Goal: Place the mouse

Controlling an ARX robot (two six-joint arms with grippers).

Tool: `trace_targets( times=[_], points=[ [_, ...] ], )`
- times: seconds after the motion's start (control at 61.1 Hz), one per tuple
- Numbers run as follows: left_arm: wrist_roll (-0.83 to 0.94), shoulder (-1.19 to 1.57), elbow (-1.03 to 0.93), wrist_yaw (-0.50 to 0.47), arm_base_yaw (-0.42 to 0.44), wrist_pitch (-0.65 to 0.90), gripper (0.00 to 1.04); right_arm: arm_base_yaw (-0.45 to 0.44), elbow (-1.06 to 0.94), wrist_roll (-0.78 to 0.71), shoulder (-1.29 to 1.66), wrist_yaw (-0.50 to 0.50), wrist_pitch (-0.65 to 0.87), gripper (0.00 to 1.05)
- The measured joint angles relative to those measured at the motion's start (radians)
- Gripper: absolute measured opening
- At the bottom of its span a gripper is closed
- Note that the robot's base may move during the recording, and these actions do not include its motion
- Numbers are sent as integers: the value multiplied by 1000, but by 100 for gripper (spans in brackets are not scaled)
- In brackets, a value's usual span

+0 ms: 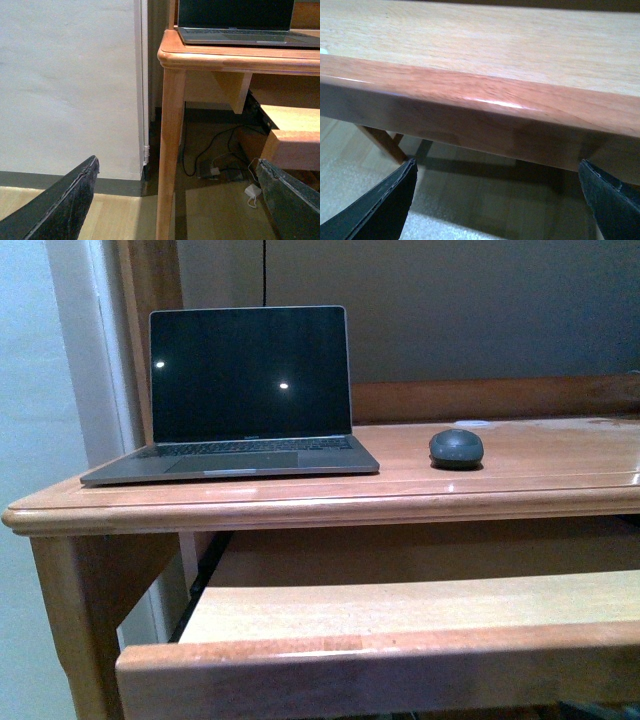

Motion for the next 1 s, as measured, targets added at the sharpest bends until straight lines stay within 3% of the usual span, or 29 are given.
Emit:
trace_targets(
  times=[0.278, 0.606, 0.835, 0.999],
  points=[
    [0, 0, 0, 0, 0, 0, 97, 149, 337, 42, 350, 216, 39, 97],
    [0, 0, 0, 0, 0, 0, 97, 203, 546, 34, 517, 363, -11, 97],
    [0, 0, 0, 0, 0, 0, 97, 188, 525, 69, 490, 327, -3, 97],
    [0, 0, 0, 0, 0, 0, 97, 131, 385, 129, 293, 273, 3, 97]
  ],
)
